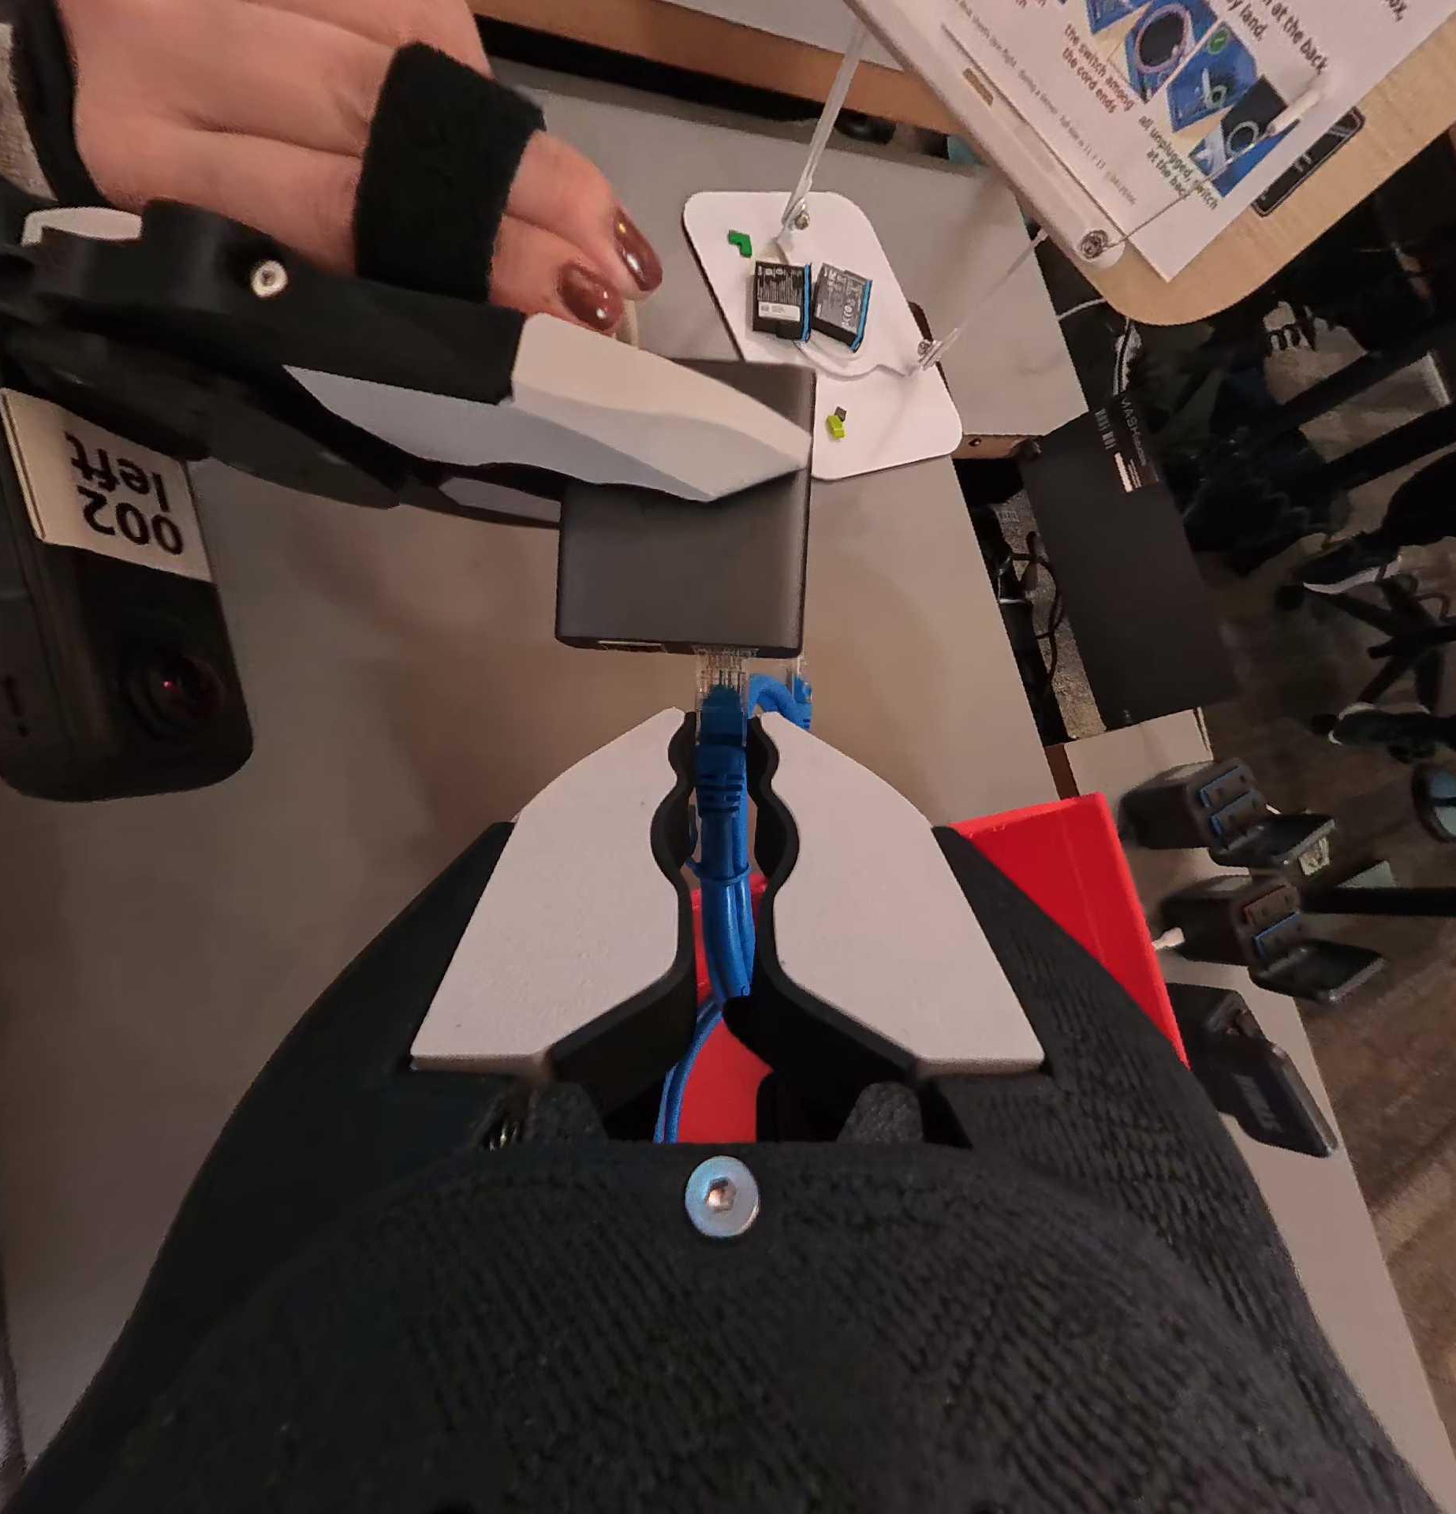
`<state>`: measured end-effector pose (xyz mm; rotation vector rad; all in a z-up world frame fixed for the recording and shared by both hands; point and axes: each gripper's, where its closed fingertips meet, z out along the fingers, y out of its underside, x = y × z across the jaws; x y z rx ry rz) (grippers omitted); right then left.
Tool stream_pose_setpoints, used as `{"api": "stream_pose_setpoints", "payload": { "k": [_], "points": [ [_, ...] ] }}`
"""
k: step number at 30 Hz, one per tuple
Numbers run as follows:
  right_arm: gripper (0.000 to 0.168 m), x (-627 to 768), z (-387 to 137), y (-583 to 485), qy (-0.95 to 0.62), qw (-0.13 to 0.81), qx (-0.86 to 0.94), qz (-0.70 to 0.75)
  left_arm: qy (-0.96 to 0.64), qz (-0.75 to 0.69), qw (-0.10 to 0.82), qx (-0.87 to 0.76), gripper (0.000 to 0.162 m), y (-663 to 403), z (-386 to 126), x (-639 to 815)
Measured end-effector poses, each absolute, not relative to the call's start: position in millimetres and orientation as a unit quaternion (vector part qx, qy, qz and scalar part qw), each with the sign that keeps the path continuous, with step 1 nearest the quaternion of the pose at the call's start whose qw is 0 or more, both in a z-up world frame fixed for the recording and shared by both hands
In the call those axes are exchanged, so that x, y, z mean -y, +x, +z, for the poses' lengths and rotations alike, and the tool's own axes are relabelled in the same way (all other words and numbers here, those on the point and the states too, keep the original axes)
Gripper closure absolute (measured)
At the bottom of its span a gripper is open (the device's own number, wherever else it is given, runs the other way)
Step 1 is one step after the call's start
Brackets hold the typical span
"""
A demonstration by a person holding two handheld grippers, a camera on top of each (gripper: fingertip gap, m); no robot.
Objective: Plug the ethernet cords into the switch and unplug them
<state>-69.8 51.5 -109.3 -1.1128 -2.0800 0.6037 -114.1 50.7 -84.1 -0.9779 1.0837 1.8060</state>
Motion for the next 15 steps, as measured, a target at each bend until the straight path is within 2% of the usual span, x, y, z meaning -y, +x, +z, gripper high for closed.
{"api": "stream_pose_setpoints", "payload": {
  "k": [7,15],
  "points": [
    [0.159,-60.4,-112.1,-69.7,-0.455,0.336,0.795,0.221,-0.427,0.710,0.389,-0.403,0.142,-116.3,-89.6,-57.8],
    [0.159,-61.3,-123.4,-65.1,-0.437,0.312,0.819,0.203,-0.423,0.691,0.380,-0.445,0.142,-112.4,-103.7,-62.2]
  ]
}}
